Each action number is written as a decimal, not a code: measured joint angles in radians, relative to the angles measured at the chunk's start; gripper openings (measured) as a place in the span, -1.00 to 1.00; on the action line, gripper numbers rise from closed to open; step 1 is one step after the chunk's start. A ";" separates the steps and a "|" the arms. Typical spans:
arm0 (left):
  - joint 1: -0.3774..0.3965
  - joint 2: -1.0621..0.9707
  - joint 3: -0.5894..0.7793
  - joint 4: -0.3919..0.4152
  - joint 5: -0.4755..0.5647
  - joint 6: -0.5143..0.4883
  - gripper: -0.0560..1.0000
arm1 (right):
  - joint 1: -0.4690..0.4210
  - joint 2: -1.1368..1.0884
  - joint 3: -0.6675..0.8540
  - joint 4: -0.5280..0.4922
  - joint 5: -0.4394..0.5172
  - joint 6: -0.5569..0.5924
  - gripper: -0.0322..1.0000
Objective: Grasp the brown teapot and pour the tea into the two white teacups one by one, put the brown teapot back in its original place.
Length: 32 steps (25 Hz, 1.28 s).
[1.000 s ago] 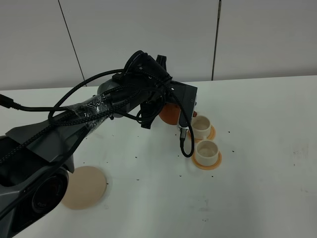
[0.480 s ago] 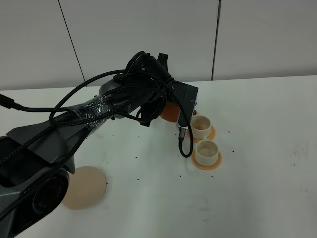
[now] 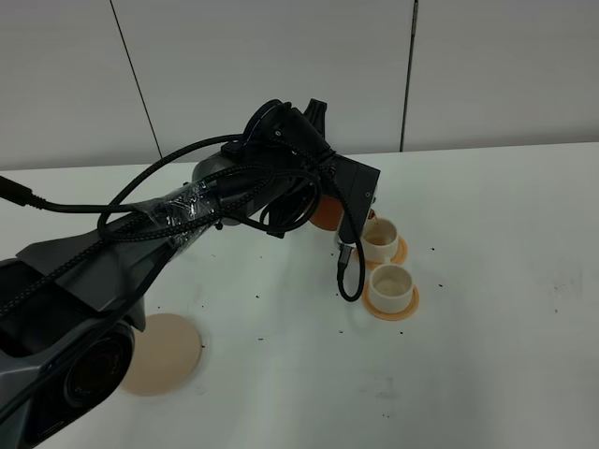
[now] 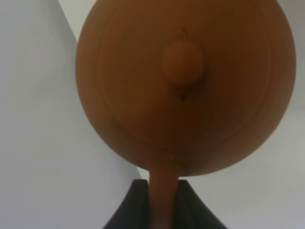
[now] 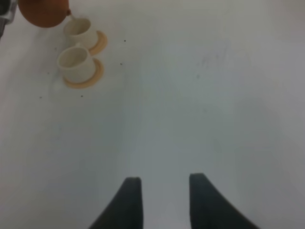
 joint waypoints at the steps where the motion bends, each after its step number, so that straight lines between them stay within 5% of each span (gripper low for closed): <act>1: 0.000 0.000 0.000 0.000 0.000 0.006 -0.58 | 0.000 0.000 0.000 0.000 0.000 0.000 -0.47; 32: -0.002 0.000 0.000 0.023 -0.016 0.097 -0.58 | 0.000 0.000 0.000 0.000 0.000 0.000 -0.47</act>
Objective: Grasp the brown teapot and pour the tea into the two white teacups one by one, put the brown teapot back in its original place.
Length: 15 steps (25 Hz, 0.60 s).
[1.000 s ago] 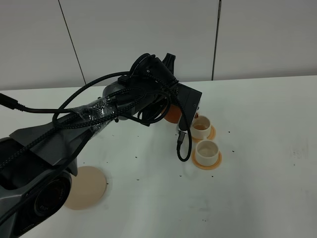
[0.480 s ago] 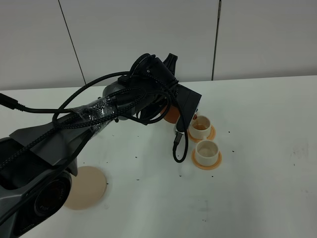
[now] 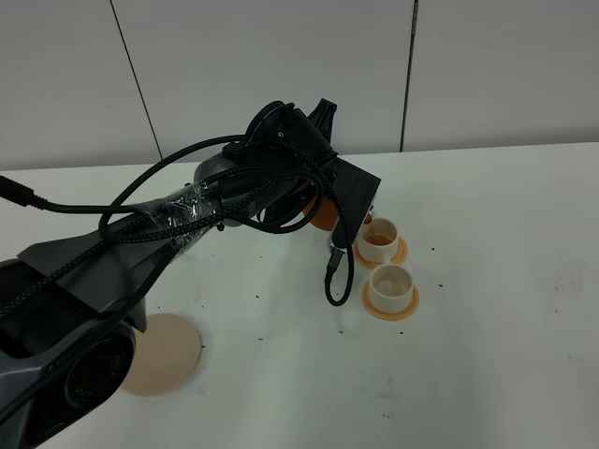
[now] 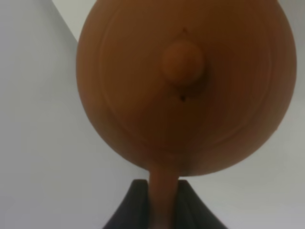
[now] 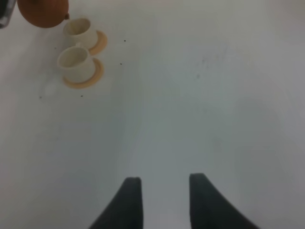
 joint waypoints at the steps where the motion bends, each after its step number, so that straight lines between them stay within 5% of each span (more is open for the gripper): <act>1: 0.000 0.000 0.000 0.000 -0.001 0.001 -0.58 | 0.000 0.000 0.000 0.000 0.000 0.000 -0.47; 15: 0.000 0.000 0.000 0.000 -0.020 0.004 -0.58 | 0.000 0.000 0.000 0.000 0.000 0.000 -0.47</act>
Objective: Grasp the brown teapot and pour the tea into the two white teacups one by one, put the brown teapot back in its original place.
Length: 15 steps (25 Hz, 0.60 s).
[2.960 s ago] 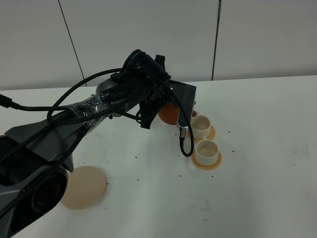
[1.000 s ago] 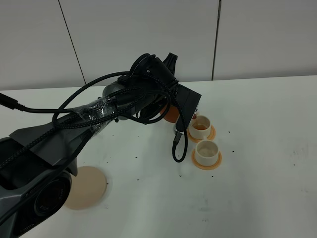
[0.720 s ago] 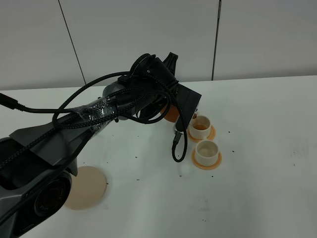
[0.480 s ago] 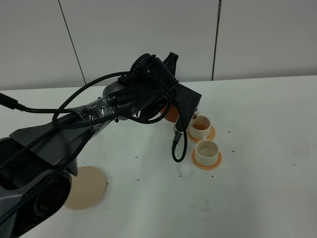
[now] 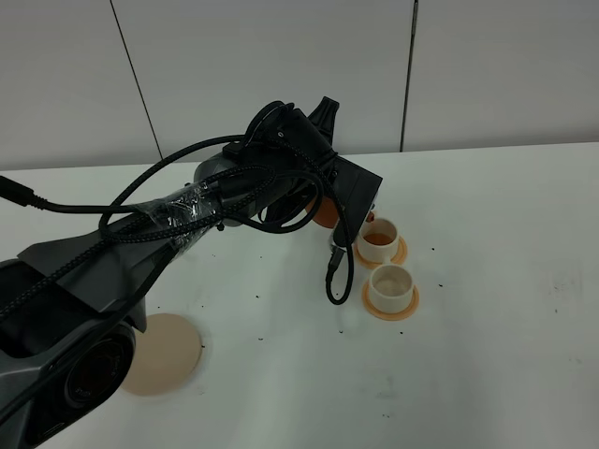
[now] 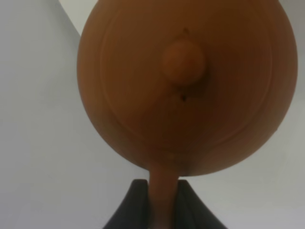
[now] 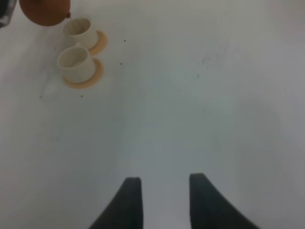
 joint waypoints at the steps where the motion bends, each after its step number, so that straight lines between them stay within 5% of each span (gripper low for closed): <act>1: 0.000 0.000 0.000 0.000 -0.001 0.000 -0.58 | 0.000 0.000 0.000 0.000 0.000 0.000 -0.47; 15: 0.000 0.000 0.000 0.000 -0.016 0.000 -0.58 | 0.000 0.000 0.000 0.000 0.000 0.000 -0.47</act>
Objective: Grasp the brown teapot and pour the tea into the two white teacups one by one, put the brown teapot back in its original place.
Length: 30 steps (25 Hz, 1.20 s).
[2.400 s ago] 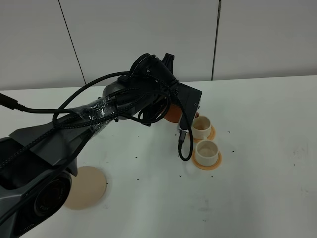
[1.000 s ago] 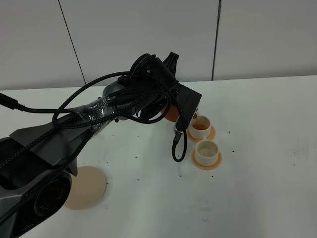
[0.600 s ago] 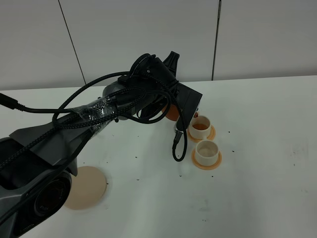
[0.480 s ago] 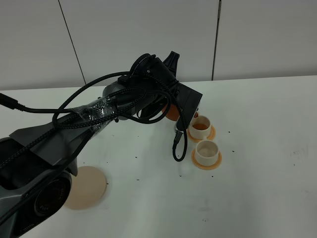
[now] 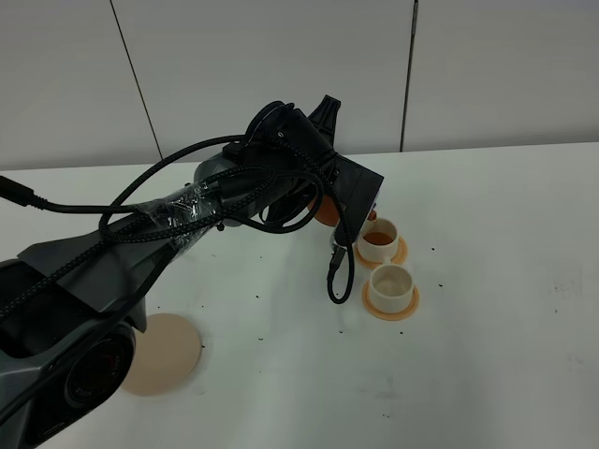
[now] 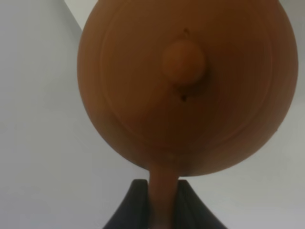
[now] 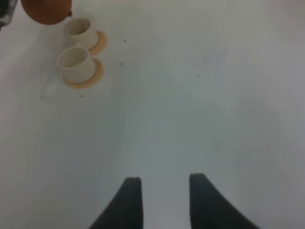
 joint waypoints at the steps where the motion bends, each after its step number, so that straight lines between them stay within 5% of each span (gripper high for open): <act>1: 0.000 0.000 0.000 0.000 0.000 0.000 -0.58 | 0.000 0.000 0.000 0.000 0.000 0.000 -0.47; 30: 0.000 0.000 0.000 0.000 -0.007 0.008 -0.58 | 0.000 0.000 0.000 0.000 0.000 0.000 -0.47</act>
